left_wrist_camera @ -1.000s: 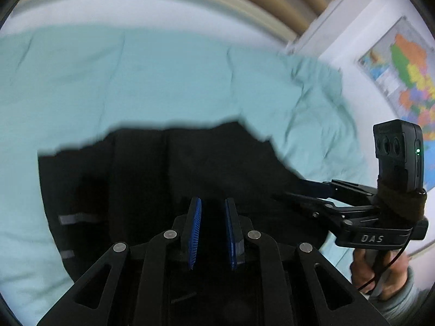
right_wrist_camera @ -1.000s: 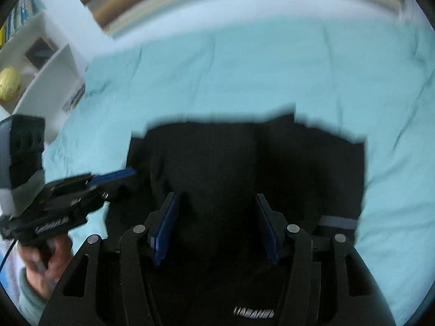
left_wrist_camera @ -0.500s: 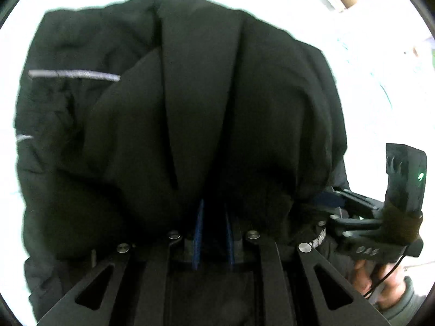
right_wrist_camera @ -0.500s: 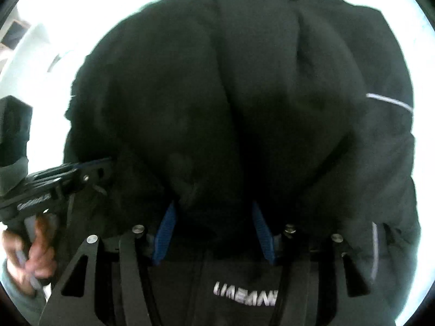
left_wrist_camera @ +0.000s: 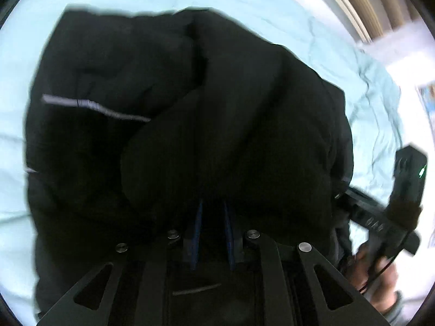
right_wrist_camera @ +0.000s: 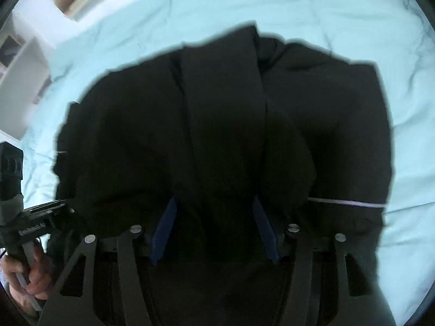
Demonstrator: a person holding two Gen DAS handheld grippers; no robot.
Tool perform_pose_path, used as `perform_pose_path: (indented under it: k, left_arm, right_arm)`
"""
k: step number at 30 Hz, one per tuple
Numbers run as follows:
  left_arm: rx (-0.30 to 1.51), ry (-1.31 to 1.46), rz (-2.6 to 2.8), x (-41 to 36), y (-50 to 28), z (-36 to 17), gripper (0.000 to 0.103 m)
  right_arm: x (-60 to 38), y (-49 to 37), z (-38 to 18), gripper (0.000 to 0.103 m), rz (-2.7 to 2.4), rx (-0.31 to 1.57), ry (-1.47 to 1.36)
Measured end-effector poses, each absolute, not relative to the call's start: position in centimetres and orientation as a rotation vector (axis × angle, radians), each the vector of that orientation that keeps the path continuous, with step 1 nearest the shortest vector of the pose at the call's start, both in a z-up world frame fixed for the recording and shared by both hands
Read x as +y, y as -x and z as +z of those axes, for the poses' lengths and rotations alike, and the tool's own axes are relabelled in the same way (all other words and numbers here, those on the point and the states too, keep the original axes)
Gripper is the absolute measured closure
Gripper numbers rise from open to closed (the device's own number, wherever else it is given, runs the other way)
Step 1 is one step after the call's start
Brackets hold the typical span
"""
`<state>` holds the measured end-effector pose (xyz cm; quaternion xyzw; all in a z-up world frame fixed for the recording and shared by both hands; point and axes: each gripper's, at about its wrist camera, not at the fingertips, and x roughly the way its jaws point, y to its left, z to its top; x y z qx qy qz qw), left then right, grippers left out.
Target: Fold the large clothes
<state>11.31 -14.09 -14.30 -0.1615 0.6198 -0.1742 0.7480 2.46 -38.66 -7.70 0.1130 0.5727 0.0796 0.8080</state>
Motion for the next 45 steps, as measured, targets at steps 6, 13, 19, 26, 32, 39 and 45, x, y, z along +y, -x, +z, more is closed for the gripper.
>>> perform_pose_path:
  k: [6,13,19,26,32,39,45]
  left_arm:
    - [1.315,0.247,-0.373,-14.7,-9.2,-12.1,0.087]
    - [1.27,0.157,-0.303,-14.1,-2.7,-8.1,0.087]
    - [1.202,0.127,-0.301,-13.4,3.6,-3.8,0.087]
    - [1.201,0.182,-0.247,-11.0,8.6,-2.7,0.086]
    - [1.238,0.181,-0.133,-7.5,12.9,-4.0,0.086]
    - [1.314,0.453,-0.026,1.7,17.8,-6.6,0.083]
    - [1.328,0.694,-0.038,7.0,21.4,-9.1,0.072]
  right_arm:
    - [-38.5,-1.0,-5.3,0.044,0.17,1.22,-0.262]
    - [-39.7,6.5,-1.0,0.042,0.147,1.173,-0.27]
    - [-40.9,15.0,1.3,0.041,0.101,1.151,-0.307]
    - [-42.1,21.9,2.9,0.035,0.051,1.141,-0.346]
    - [-44.3,26.5,2.3,0.031,-0.007,1.165,-0.375]
    - [-47.1,31.8,-0.4,0.031,-0.089,1.248,-0.368]
    - [-50.5,34.7,-3.7,0.031,-0.165,1.311,-0.419]
